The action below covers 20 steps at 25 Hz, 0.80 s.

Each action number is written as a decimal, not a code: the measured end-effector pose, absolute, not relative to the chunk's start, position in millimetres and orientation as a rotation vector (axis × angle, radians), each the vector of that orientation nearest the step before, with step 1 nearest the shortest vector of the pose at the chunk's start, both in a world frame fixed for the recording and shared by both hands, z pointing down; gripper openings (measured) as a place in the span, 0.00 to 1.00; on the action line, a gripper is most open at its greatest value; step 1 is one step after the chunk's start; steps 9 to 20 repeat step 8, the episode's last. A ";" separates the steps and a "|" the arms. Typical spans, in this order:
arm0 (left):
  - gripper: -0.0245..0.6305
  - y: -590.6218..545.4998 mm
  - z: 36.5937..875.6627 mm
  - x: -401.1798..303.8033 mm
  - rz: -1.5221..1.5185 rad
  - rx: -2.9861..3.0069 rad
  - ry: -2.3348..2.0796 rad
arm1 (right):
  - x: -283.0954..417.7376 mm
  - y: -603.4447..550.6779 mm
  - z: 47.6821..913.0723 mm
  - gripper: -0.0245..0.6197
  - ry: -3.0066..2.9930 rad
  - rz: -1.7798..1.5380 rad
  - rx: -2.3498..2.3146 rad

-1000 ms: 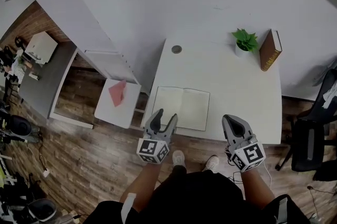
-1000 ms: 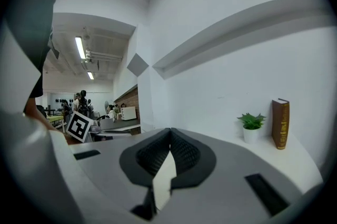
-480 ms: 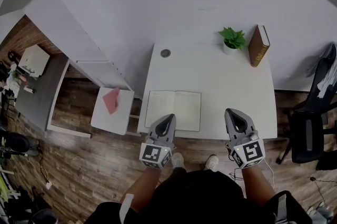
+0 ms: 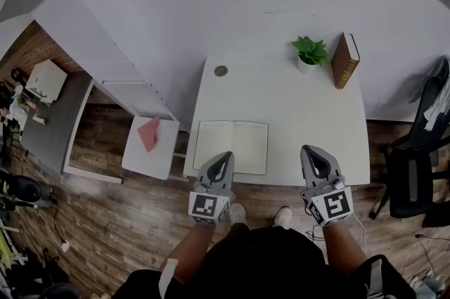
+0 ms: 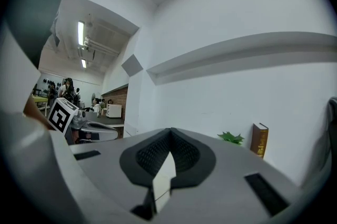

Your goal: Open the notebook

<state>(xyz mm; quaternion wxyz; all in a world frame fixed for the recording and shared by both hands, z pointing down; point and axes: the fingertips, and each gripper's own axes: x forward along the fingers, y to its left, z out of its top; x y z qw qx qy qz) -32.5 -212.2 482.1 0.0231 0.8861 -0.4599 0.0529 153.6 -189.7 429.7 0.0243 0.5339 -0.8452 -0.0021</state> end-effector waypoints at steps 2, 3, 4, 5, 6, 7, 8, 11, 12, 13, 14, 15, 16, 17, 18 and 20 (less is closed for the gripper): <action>0.05 -211.4 483.0 -32.0 0.168 2.746 -1.423 | 153.2 -189.1 430.1 0.04 -2.618 -0.010 1.646; 0.05 -211.2 483.6 -31.5 0.171 2.746 -1.422 | 153.2 -189.0 430.1 0.04 -2.619 -0.014 1.643; 0.05 -211.1 484.0 -31.0 0.174 2.745 -1.422 | 153.3 -189.2 430.0 0.04 -2.619 -0.018 1.641; 0.05 -211.1 484.4 -30.6 0.178 2.744 -1.423 | 153.4 -189.5 429.7 0.04 -2.619 -0.021 1.641; 0.05 -211.1 484.6 -30.1 0.182 2.744 -1.424 | 153.5 -189.8 429.4 0.04 -2.619 -0.024 1.641; 0.05 -211.0 484.7 -29.7 0.185 2.745 -1.424 | 153.7 -190.2 429.0 0.04 -2.619 -0.027 1.640; 0.05 -211.0 484.8 -29.2 0.189 2.745 -1.425 | 153.8 -190.6 428.6 0.04 -2.620 -0.029 1.640; 0.05 -211.0 484.8 -29.2 0.189 2.745 -1.425 | 153.8 -190.6 428.6 0.04 -2.620 -0.029 1.640; 0.05 -211.0 484.8 -29.2 0.189 2.745 -1.425 | 153.8 -190.6 428.6 0.04 -2.620 -0.029 1.640; 0.05 -211.0 484.8 -29.2 0.189 2.745 -1.425 | 153.8 -190.6 428.6 0.04 -2.620 -0.029 1.640; 0.05 -211.0 484.8 -29.2 0.189 2.745 -1.425 | 153.8 -190.6 428.6 0.04 -2.620 -0.029 1.640; 0.05 -211.0 484.8 -29.2 0.189 2.745 -1.425 | 153.8 -190.6 428.6 0.04 -2.620 -0.029 1.640; 0.05 -211.0 484.8 -29.2 0.189 2.745 -1.425 | 153.8 -190.6 428.6 0.04 -2.620 -0.029 1.640; 0.05 -211.0 484.8 -29.2 0.189 2.745 -1.425 | 153.8 -190.6 428.6 0.04 -2.620 -0.029 1.640; 0.05 -211.0 484.8 -29.2 0.189 2.745 -1.425 | 153.8 -190.6 428.6 0.04 -2.620 -0.029 1.640; 0.05 -211.0 484.8 -29.2 0.189 2.745 -1.425 | 153.8 -190.6 428.6 0.04 -2.620 -0.029 1.640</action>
